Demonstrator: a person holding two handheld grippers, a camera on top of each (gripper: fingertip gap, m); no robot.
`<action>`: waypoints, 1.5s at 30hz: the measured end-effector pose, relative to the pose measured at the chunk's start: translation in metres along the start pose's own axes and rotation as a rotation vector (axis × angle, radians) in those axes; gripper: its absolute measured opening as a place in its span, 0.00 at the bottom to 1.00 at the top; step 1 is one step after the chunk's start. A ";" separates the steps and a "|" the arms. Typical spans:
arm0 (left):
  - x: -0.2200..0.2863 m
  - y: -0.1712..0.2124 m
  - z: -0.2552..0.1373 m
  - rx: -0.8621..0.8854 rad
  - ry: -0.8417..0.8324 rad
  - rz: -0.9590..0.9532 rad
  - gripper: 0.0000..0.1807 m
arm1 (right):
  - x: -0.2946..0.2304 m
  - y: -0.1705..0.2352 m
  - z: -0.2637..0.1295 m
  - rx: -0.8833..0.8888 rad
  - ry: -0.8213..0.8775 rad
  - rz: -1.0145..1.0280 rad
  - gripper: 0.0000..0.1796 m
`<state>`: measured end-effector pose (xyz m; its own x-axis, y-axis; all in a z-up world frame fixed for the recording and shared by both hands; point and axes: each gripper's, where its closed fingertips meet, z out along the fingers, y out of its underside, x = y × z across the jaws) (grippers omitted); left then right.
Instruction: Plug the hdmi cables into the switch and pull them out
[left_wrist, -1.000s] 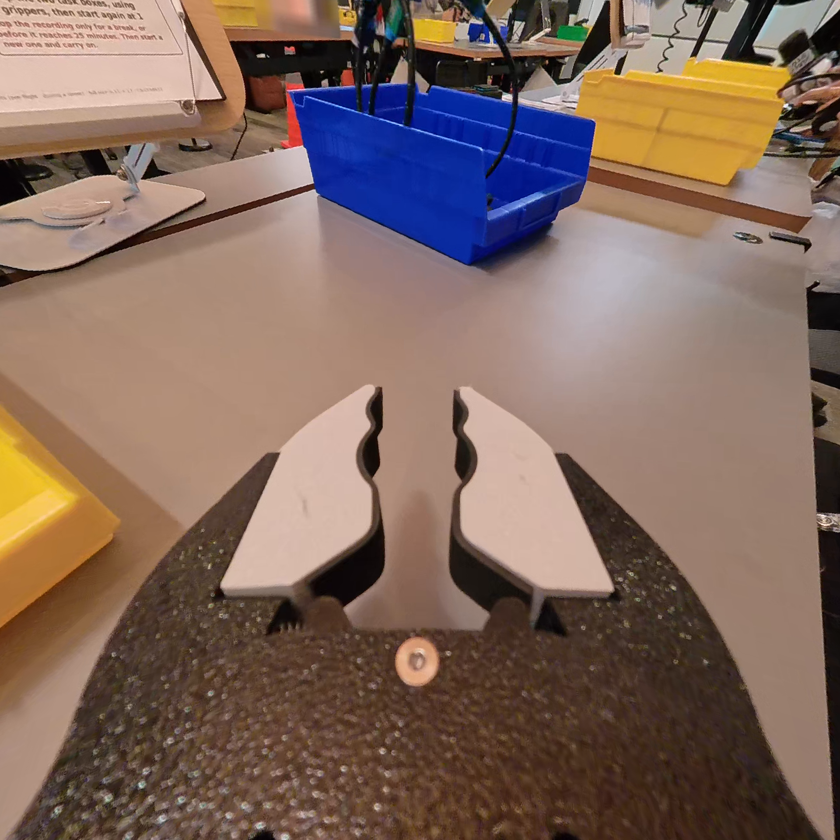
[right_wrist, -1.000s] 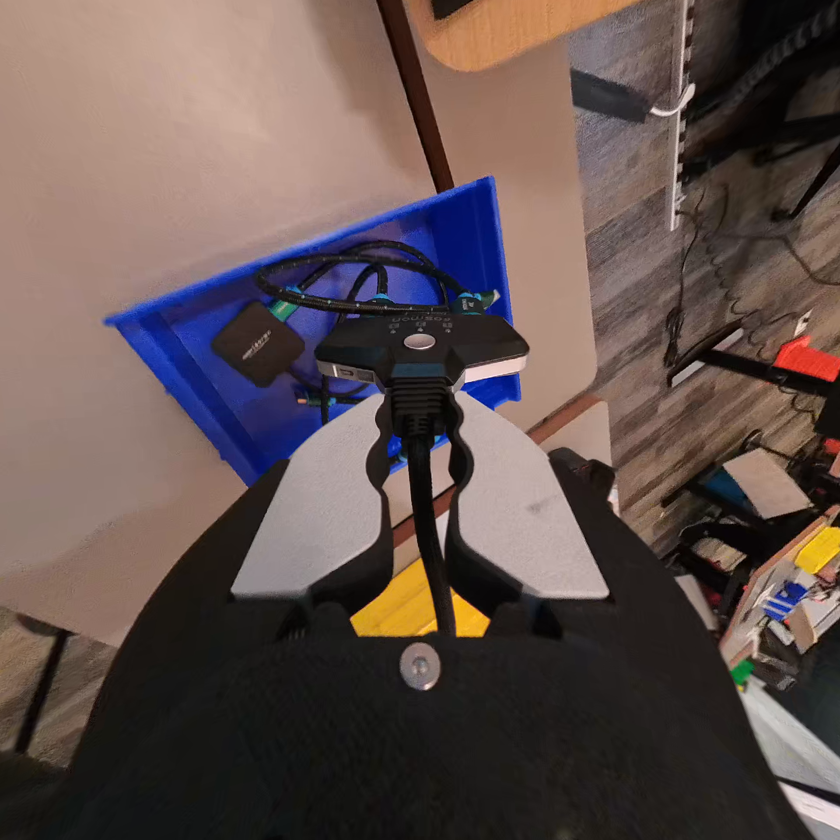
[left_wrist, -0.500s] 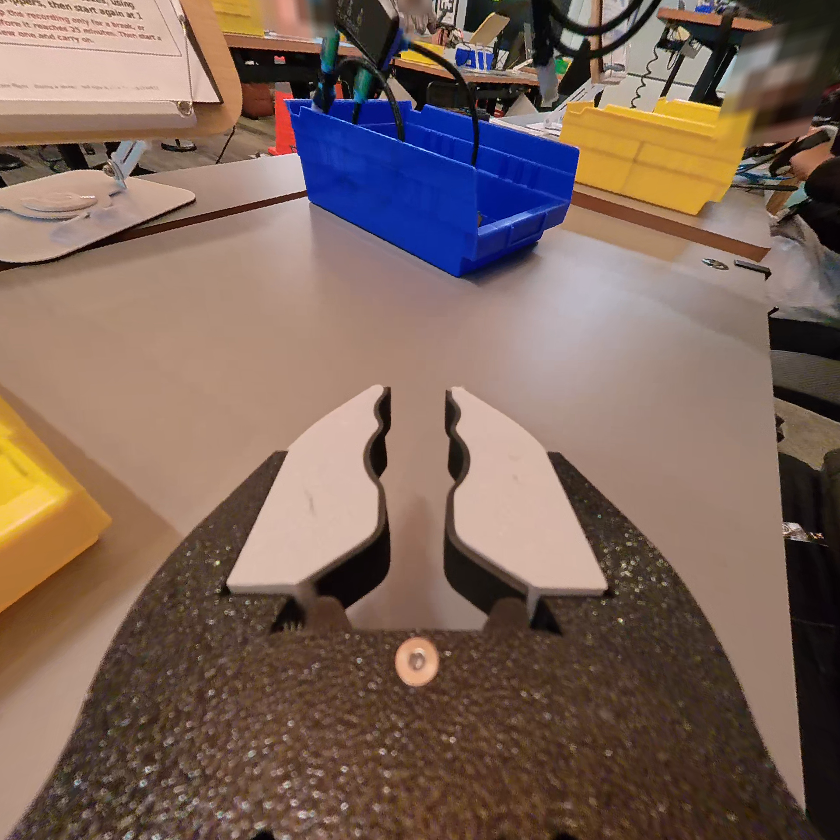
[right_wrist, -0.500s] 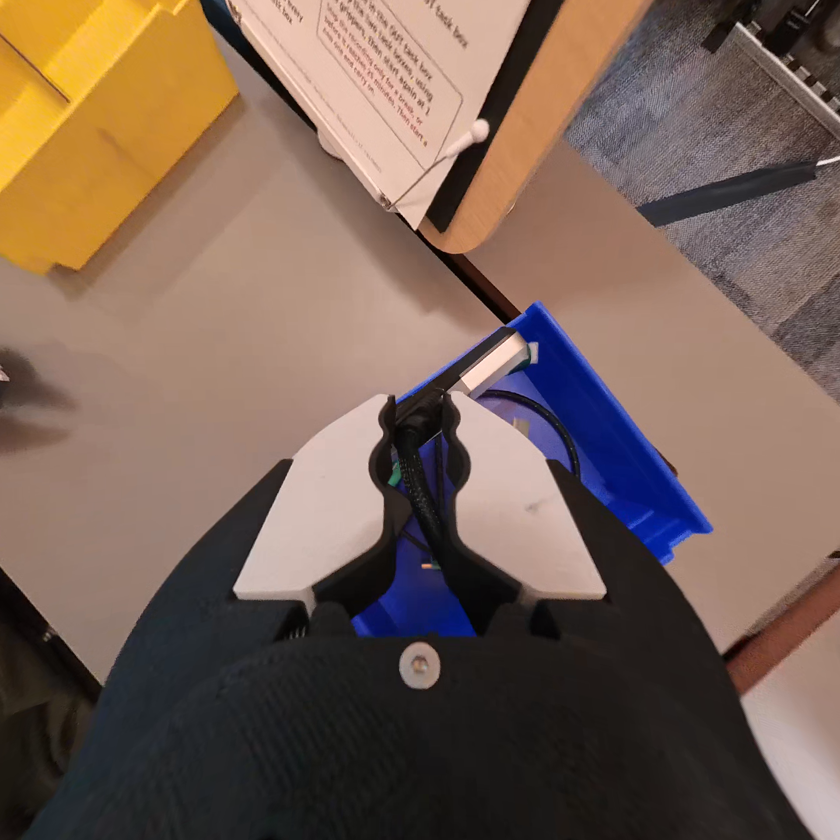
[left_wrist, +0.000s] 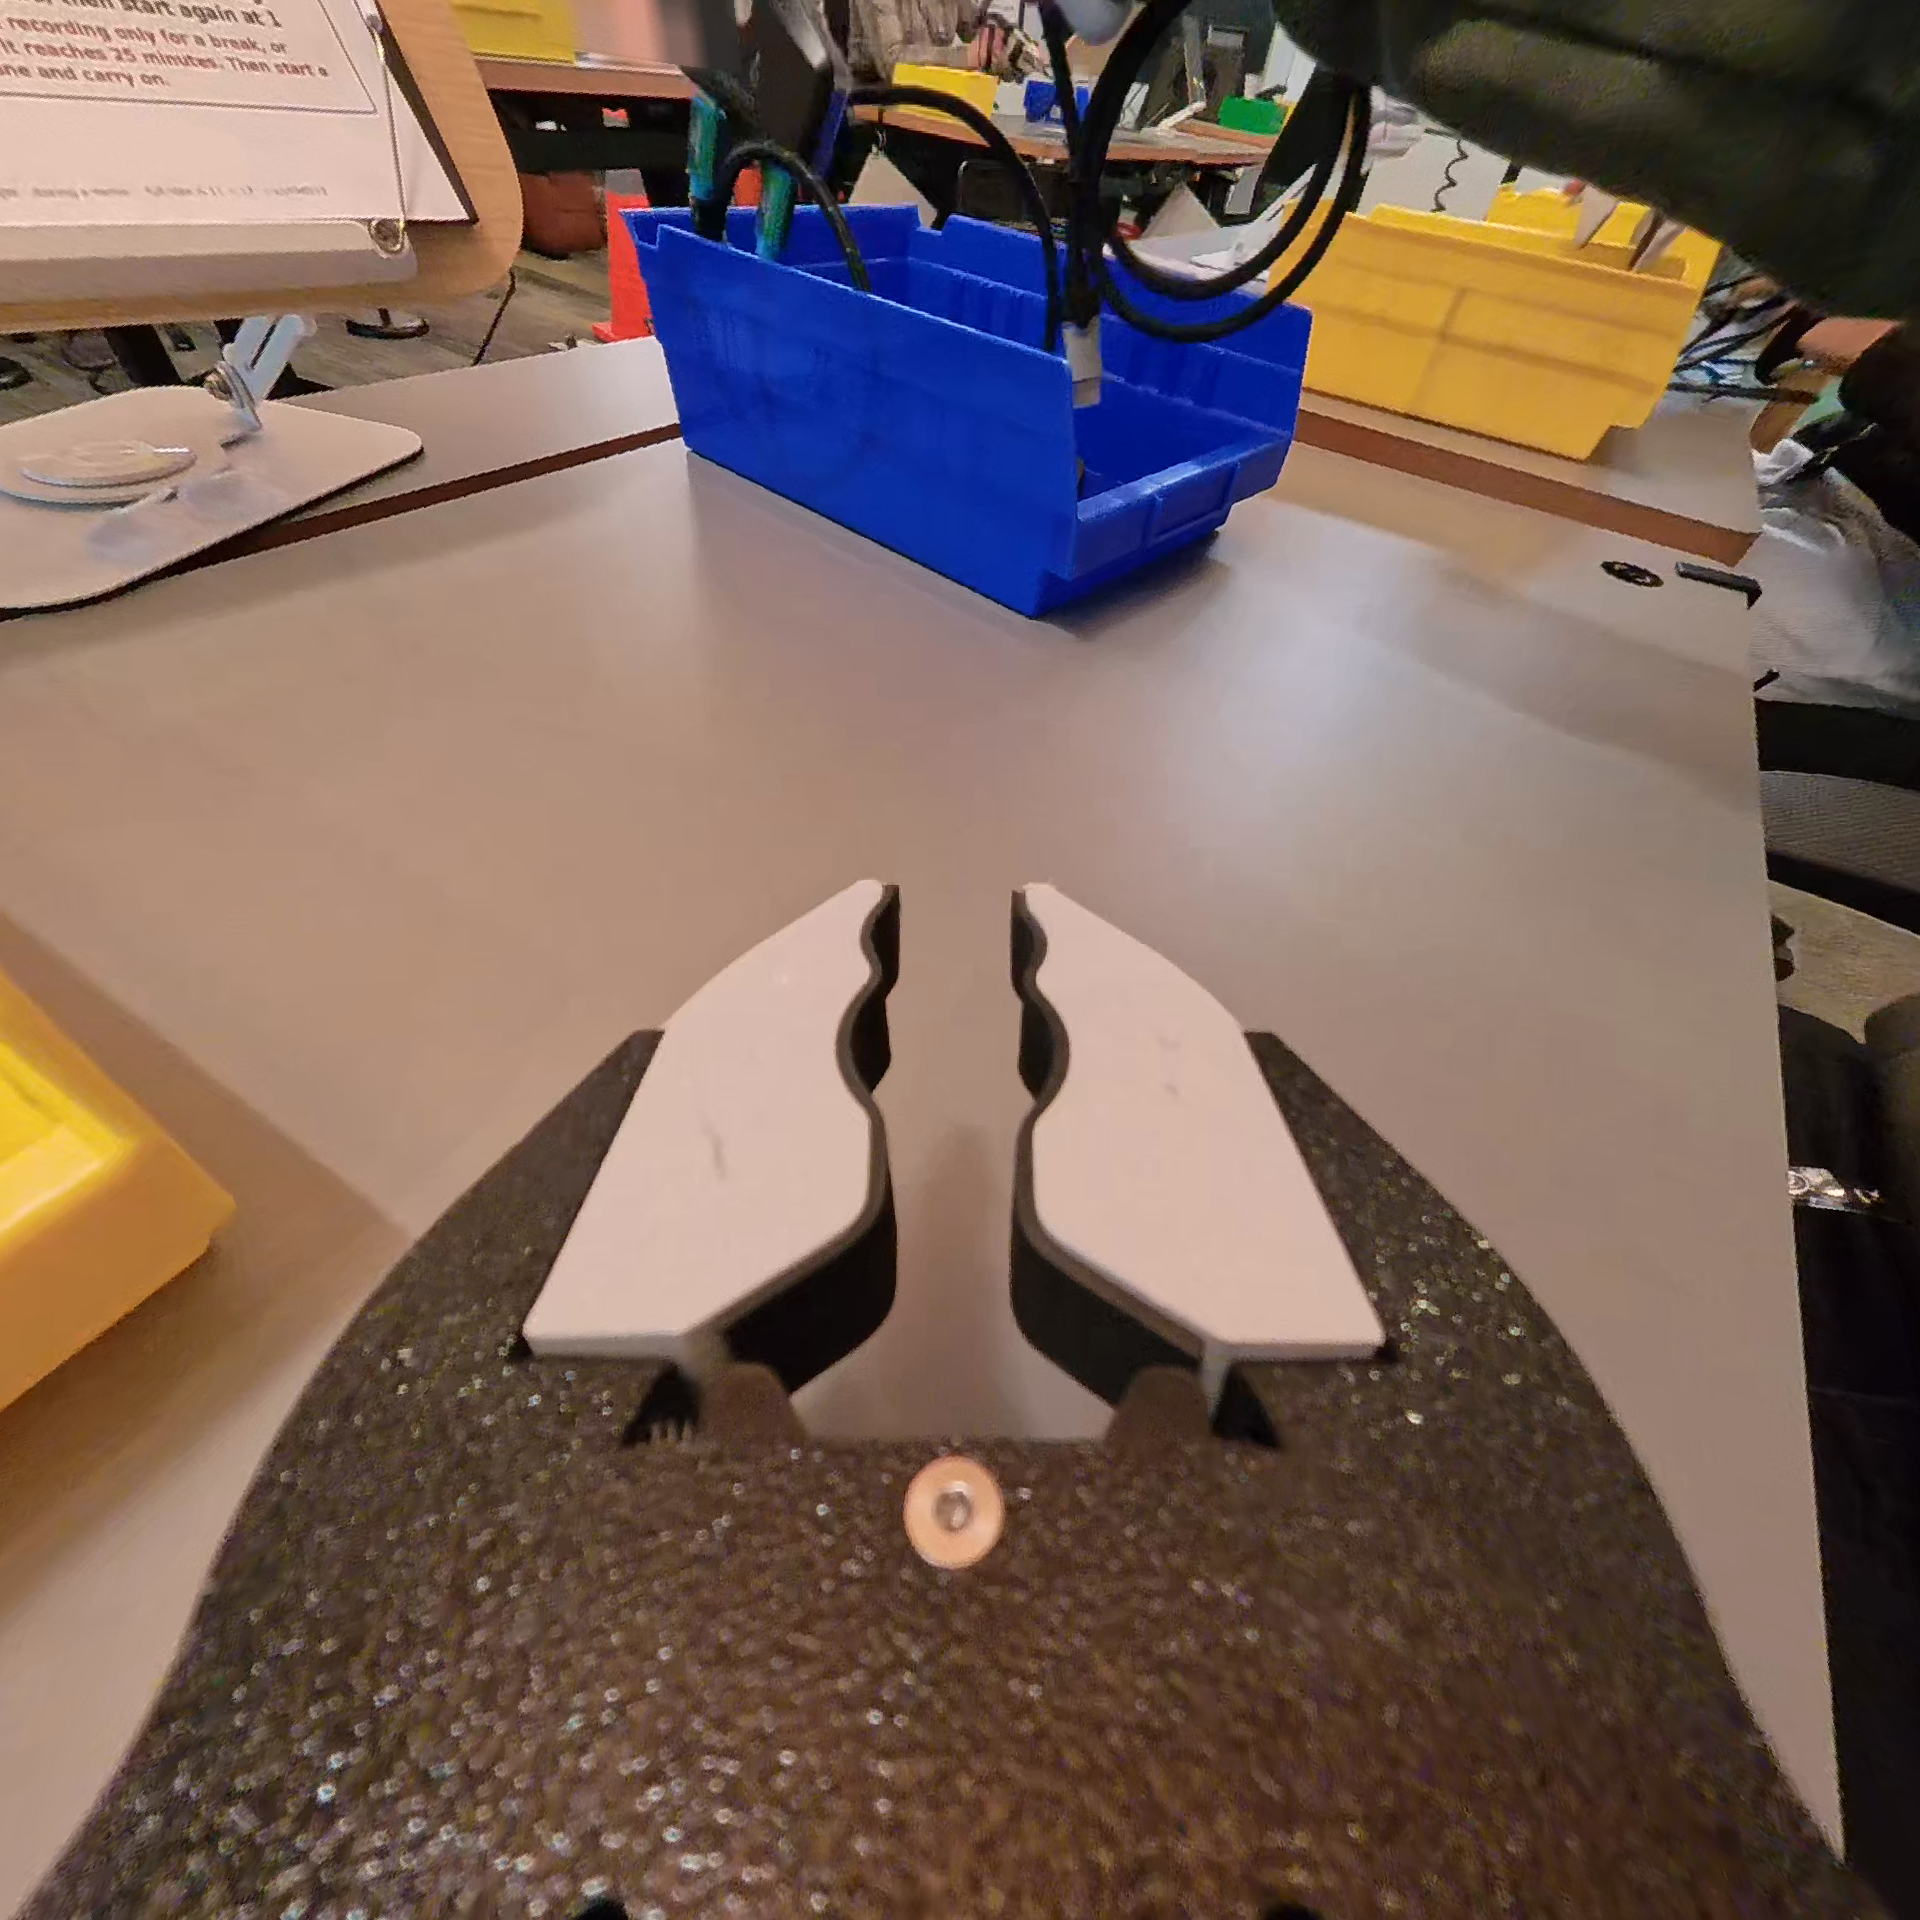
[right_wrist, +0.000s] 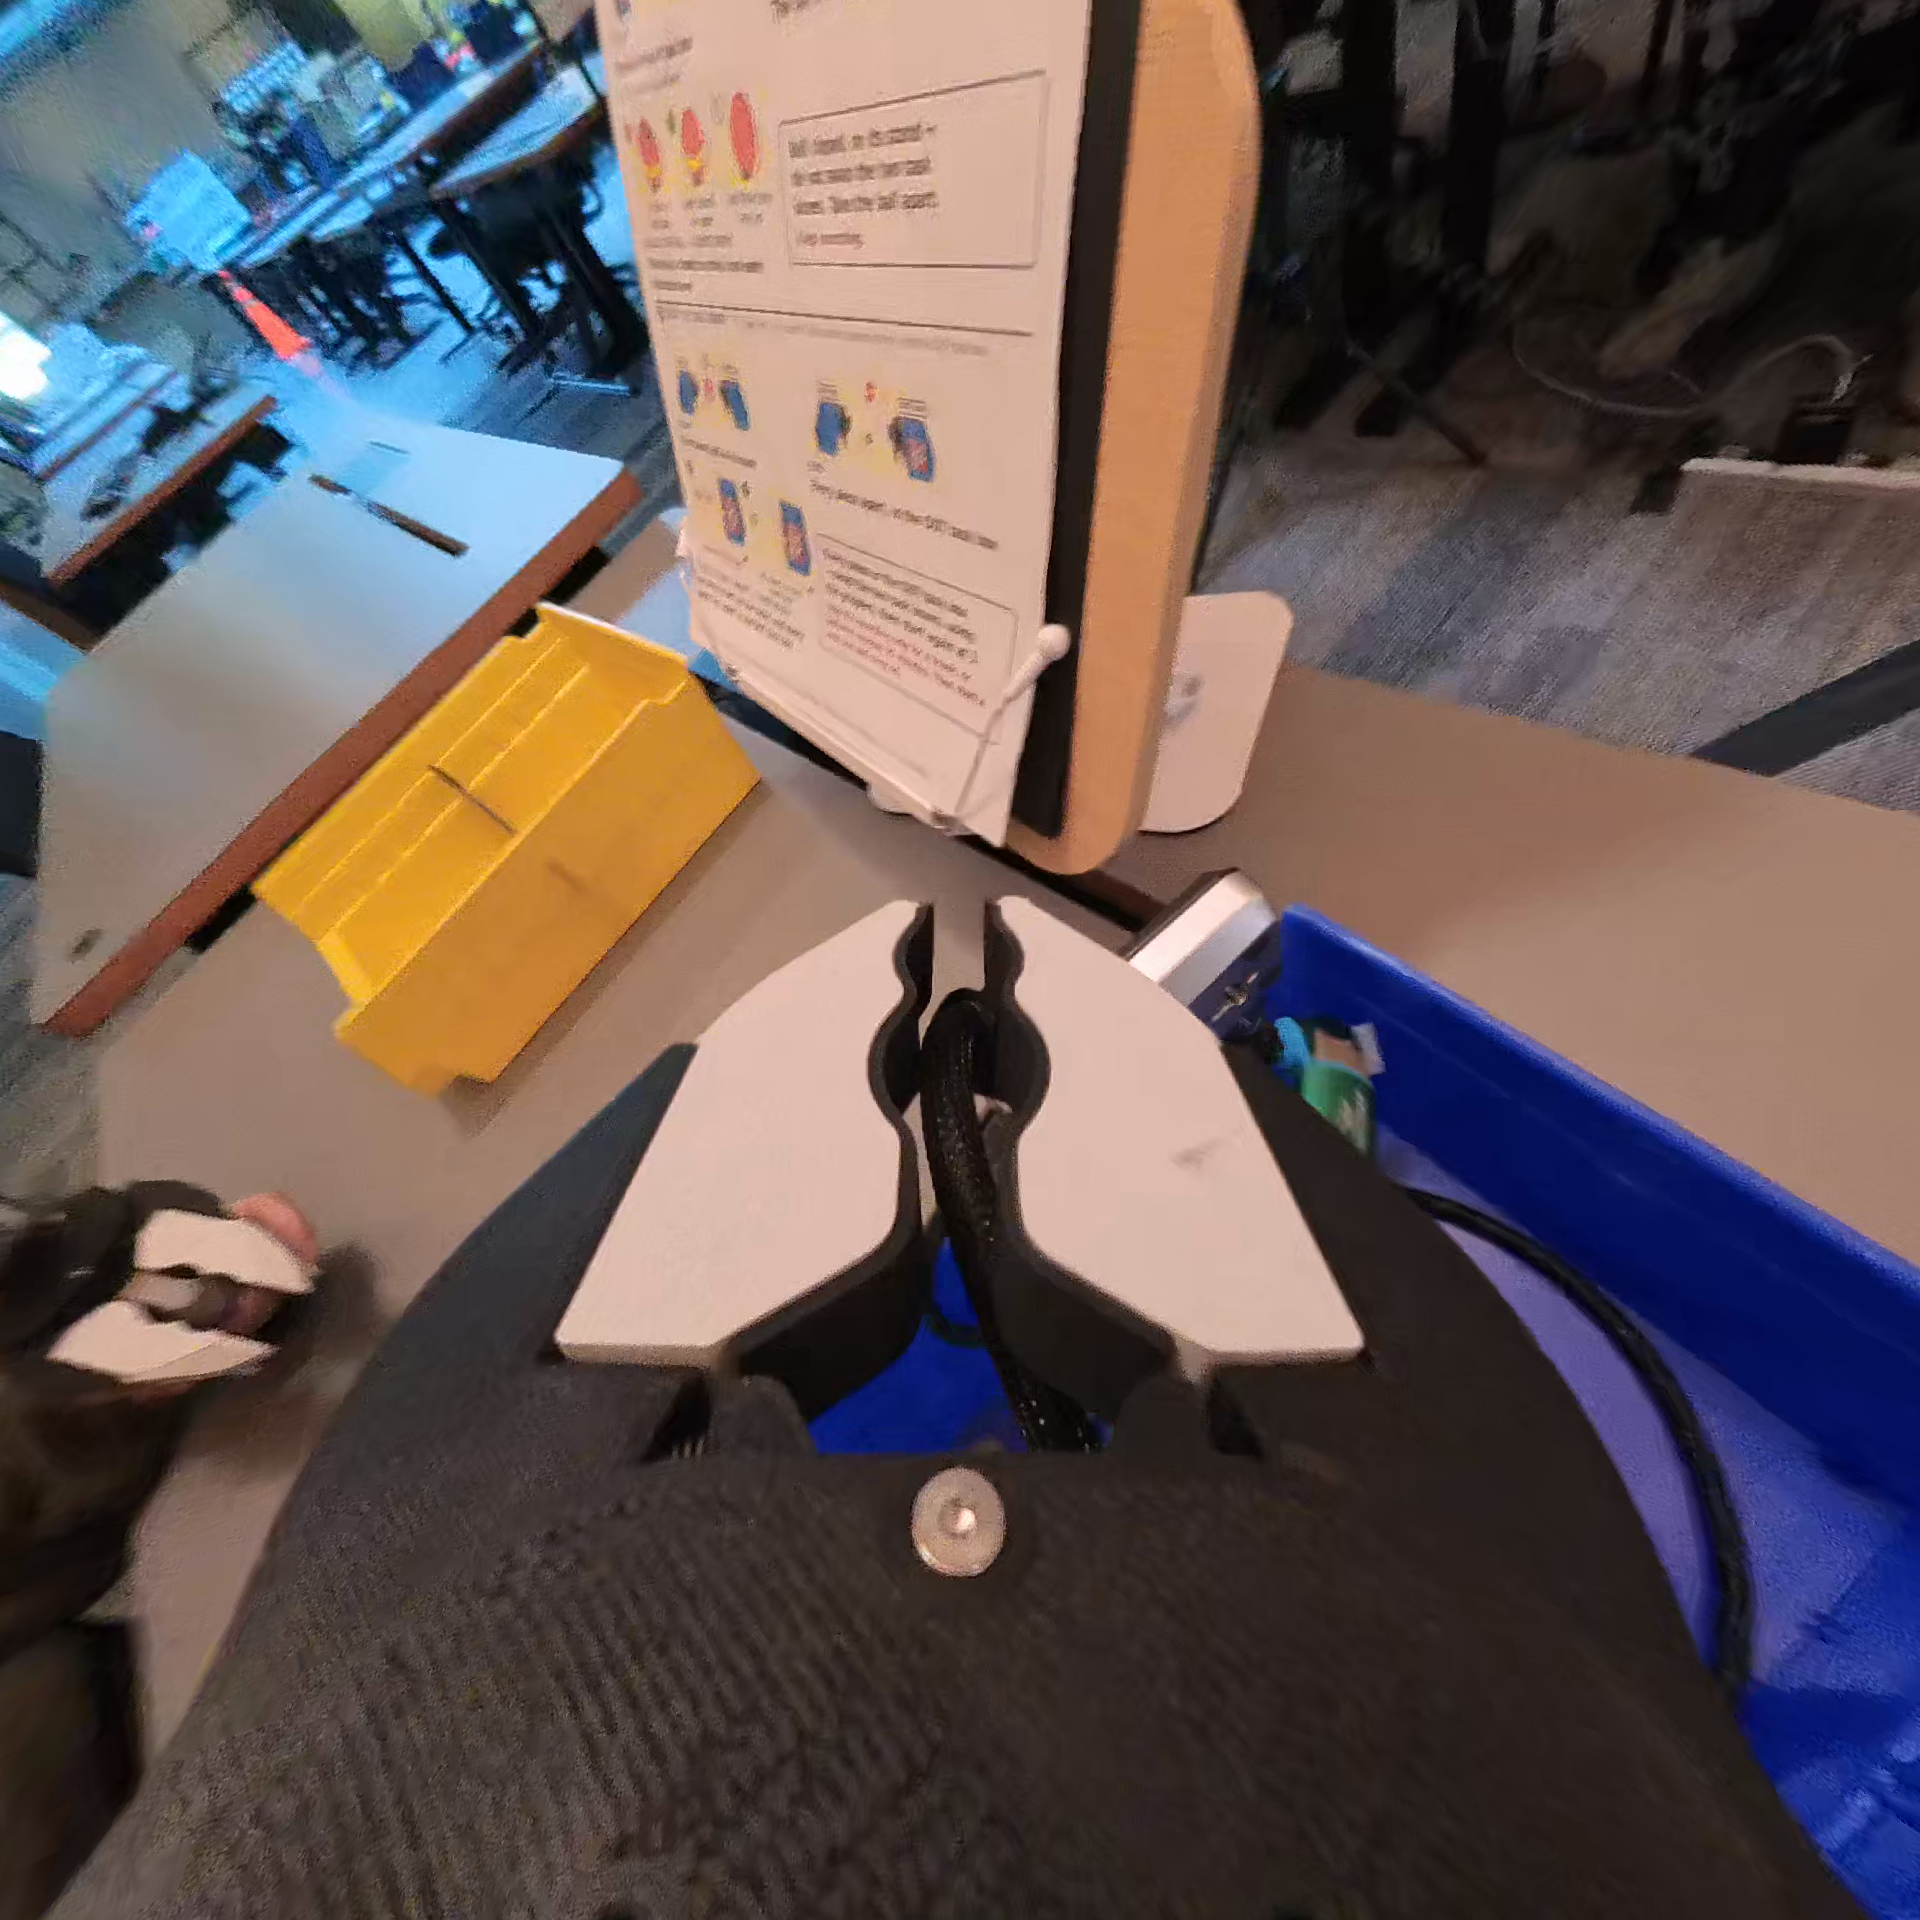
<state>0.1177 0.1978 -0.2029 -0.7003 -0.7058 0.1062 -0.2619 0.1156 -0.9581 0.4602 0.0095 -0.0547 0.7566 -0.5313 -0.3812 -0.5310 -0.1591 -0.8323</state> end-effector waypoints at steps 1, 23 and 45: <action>0.001 0.000 0.000 -0.003 0.002 0.004 0.11 | 0.005 0.003 -0.002 0.020 0.017 -0.023 0.05; 0.018 0.019 0.013 -0.144 0.022 0.159 0.11 | 0.060 0.091 -0.138 -0.656 0.383 -0.320 0.61; 0.022 0.033 0.021 -0.245 0.011 0.239 0.11 | -0.037 0.205 -0.187 -0.435 0.540 -1.524 0.23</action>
<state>0.1075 0.1708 -0.2381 -0.7678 -0.6311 -0.1100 -0.2397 0.4423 -0.8642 0.2517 -0.1589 -0.1361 0.4852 0.1242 0.8655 0.3867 -0.9183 -0.0850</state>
